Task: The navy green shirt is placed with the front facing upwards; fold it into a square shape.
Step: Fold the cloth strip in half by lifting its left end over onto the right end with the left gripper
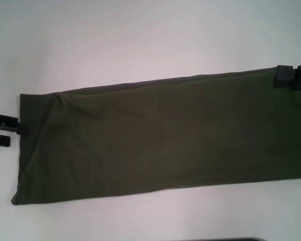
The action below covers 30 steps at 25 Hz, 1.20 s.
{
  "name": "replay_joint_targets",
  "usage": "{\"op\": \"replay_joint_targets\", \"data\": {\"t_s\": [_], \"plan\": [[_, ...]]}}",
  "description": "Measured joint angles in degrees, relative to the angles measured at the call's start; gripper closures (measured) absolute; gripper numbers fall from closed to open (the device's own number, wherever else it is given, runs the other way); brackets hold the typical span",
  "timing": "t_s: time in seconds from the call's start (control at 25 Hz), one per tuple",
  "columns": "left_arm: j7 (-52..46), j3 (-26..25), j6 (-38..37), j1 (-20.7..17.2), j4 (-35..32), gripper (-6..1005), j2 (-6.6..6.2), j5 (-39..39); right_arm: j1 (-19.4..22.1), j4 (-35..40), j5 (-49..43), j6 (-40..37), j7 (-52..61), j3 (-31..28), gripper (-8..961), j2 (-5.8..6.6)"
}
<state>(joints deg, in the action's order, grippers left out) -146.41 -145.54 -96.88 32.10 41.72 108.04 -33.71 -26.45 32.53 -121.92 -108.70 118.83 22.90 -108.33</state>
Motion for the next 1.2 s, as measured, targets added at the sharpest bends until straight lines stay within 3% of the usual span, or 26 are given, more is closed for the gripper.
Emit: {"op": "replay_joint_targets", "data": {"t_s": [0.52,1.2], "plan": [[0.1,3.4,3.5,0.4,0.0,296,1.46,0.5,0.1,0.0,-0.2,0.1,0.0,0.0,39,-0.03],[-0.1,3.6,5.7,0.8,-0.3,296,2.17,1.5,0.1,0.0,-0.2,-0.3,0.3,0.0,38,-0.12]]}}
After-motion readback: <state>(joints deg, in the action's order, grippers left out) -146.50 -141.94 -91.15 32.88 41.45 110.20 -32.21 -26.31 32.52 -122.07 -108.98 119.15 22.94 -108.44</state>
